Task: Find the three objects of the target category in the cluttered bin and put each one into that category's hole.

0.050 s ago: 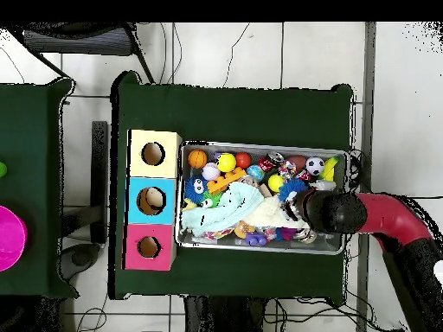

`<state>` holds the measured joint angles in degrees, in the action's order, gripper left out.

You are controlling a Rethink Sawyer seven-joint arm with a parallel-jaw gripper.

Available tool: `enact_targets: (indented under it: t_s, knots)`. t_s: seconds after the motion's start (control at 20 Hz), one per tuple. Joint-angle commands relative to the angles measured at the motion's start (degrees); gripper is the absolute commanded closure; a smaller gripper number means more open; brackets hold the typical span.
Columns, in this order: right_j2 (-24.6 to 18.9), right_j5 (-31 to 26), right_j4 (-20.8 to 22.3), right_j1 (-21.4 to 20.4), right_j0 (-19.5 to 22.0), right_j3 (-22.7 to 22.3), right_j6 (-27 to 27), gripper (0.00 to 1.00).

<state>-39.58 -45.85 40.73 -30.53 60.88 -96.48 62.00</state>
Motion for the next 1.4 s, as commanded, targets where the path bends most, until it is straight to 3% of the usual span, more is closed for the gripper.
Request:
enact_targets:
  t_s: [0.05, 0.45, 0.65, 0.9, 1.15, 1.2, 1.4]
  knots:
    - [4.69, -8.21, 4.77, 4.28, -1.95, 2.26, -10.59, 0.00]
    - [5.68, -10.57, 5.53, 3.09, -3.17, 4.27, -10.83, 0.00]
    - [6.58, -8.88, 6.77, 4.15, -3.51, 5.77, -10.35, 0.00]
    - [8.08, -5.14, 8.85, 3.59, -4.93, 6.21, -7.44, 0.00]
    - [10.92, -1.62, 11.49, 0.90, -7.94, 4.71, -0.82, 0.00]
    - [11.82, -0.72, 11.85, 0.17, -8.67, 4.19, 0.34, 1.00]
    - [14.03, 0.63, 12.50, -3.20, -11.68, 2.05, 6.09, 1.00]
